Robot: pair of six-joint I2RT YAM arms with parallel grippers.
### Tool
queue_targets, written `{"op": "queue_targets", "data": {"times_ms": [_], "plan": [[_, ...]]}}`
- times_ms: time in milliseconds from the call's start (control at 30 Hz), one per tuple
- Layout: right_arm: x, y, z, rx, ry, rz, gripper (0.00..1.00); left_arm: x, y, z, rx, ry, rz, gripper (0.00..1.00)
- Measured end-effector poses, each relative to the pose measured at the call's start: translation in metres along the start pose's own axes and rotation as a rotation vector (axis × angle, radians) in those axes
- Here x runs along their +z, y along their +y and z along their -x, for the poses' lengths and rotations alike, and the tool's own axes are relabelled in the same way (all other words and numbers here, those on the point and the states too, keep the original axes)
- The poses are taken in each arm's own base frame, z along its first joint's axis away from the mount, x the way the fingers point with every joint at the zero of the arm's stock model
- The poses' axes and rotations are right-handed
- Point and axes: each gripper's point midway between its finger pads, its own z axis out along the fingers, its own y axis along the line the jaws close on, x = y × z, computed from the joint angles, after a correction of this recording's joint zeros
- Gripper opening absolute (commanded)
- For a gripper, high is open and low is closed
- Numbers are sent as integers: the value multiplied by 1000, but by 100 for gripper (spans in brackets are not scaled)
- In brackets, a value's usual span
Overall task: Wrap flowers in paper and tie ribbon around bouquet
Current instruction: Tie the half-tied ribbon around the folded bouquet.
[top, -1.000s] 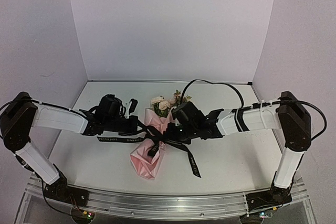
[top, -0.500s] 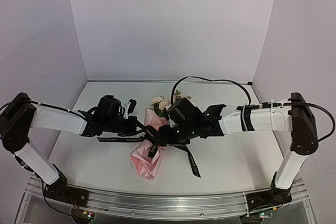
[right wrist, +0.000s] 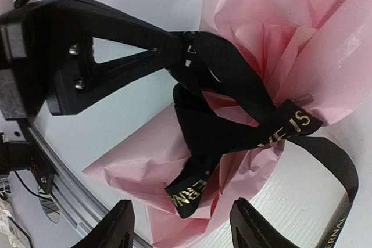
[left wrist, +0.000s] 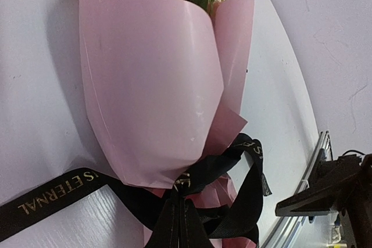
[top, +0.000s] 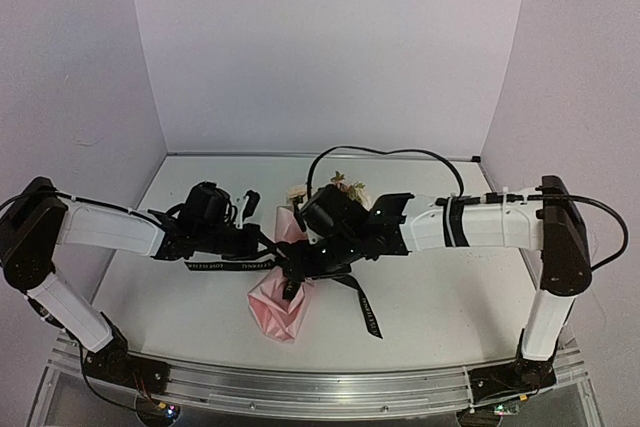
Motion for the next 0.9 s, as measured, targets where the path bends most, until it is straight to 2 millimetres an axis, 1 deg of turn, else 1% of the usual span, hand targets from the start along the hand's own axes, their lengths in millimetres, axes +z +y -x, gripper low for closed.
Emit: {"op": "queue_targets", "data": {"times_ms": [167, 333, 433, 500, 633, 700, 767, 833, 900], "plan": [[11, -9, -10, -30, 46, -39, 54, -3, -5, -5, 50, 31, -33, 0], [21, -6, -7, -42, 61, -48, 51, -4, -12, -12, 70, 68, -78, 0], [25, -3, -5, -43, 63, -42, 46, -4, -16, -14, 76, 82, -101, 0], [27, -2, -5, -44, 66, -41, 42, -4, -17, -16, 82, 88, -110, 0], [31, -5, -9, -41, 83, -49, 23, -4, -17, -16, 86, 91, -109, 0], [31, -6, -11, -42, 89, -50, 12, -5, -15, -16, 84, 91, -101, 0], [31, -6, -11, -43, 91, -52, 4, -5, -13, -15, 78, 86, -87, 0], [31, -8, -13, -43, 94, -59, 0, -6, -10, -12, 70, 74, -72, 0], [30, -11, -14, -45, 97, -68, 0, -9, -8, -7, 59, 53, -56, 0]]}}
